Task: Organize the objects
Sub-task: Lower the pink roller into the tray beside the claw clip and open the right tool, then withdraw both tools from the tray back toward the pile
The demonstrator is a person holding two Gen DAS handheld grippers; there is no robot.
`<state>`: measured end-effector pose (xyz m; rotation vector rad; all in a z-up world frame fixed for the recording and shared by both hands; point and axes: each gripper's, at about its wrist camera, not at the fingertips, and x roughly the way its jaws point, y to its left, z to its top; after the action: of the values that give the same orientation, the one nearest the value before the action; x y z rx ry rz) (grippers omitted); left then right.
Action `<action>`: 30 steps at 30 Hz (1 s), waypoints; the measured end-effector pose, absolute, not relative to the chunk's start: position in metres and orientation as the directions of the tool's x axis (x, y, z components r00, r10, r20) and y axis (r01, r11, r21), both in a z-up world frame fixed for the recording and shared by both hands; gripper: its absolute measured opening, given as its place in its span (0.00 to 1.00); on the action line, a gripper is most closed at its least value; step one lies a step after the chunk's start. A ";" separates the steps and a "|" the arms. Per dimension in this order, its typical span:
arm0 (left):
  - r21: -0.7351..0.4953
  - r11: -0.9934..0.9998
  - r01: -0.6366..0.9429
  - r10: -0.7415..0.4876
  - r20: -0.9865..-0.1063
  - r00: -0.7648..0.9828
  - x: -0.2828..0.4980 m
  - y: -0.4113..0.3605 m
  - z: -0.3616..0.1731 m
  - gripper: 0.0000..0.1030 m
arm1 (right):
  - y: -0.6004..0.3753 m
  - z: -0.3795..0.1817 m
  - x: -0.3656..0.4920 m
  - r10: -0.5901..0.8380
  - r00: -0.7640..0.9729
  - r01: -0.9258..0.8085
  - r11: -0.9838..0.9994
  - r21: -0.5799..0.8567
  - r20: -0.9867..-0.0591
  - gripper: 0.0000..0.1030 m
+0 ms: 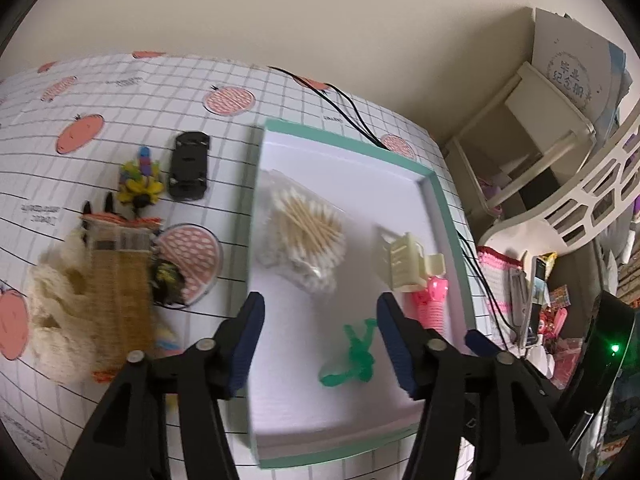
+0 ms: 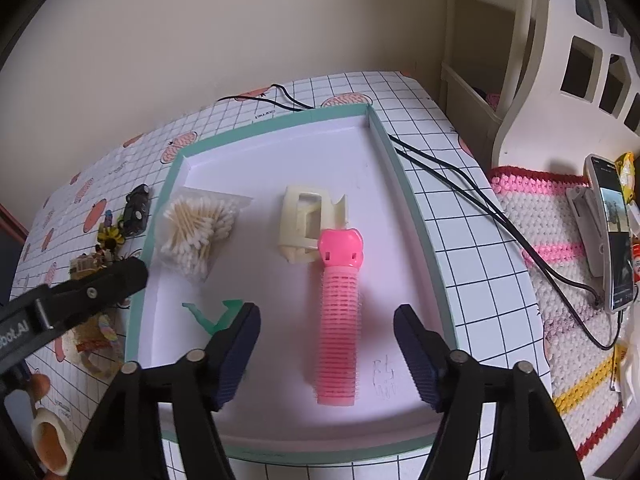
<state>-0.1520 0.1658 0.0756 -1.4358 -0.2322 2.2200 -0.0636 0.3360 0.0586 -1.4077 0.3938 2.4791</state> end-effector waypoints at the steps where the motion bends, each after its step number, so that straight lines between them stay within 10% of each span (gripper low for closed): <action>1: -0.385 -0.872 -0.302 0.475 -0.812 -0.338 -0.152 0.164 0.076 0.58 | 0.335 0.059 -0.064 0.094 -0.496 -0.355 -0.929 0.103 -0.863 0.75; 9: -0.328 -0.904 -0.275 0.414 -0.833 -0.367 -0.155 0.149 0.073 0.60 | 0.327 0.061 -0.067 0.097 -0.501 -0.350 -0.932 0.099 -0.860 0.87; 15: -0.313 -0.912 -0.266 0.398 -0.831 -0.389 -0.156 0.140 0.075 0.79 | 0.322 0.061 -0.068 0.095 -0.513 -0.345 -0.933 0.104 -0.853 1.00; 30: -0.266 -0.936 -0.233 0.347 -0.818 -0.458 -0.161 0.120 0.078 0.99 | 0.317 0.062 -0.068 0.106 -0.543 -0.348 -0.931 0.108 -0.833 1.00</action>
<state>-0.1612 0.1204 0.0777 -1.3978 -0.1647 2.4206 -0.0680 0.3165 0.0616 -1.3362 0.3815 2.5220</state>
